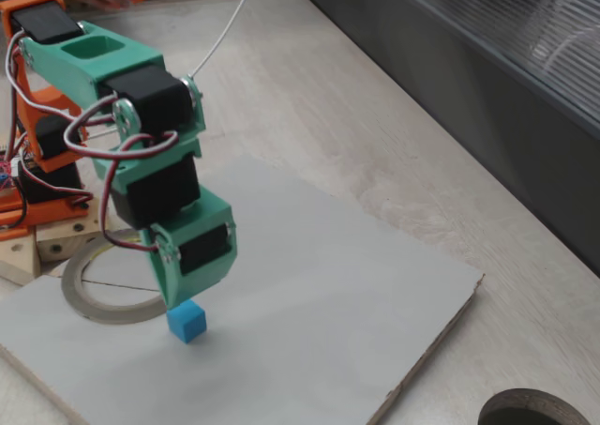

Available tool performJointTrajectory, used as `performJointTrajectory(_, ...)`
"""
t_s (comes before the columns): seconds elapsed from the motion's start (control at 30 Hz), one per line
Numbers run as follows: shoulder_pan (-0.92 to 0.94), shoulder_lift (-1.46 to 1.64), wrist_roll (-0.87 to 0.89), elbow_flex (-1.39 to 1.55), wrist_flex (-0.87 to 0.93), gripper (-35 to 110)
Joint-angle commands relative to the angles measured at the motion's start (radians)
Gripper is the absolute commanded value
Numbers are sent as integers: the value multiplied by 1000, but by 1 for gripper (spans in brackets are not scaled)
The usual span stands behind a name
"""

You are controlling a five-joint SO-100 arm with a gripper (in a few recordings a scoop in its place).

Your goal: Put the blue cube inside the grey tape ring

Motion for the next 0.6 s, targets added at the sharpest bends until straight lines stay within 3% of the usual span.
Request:
performJointTrajectory(0.0,17,95,17,-14,3,0)
performJointTrajectory(0.37,17,130,14,-11,6,-1)
performJointTrajectory(0.57,17,127,8,-25,101,0)
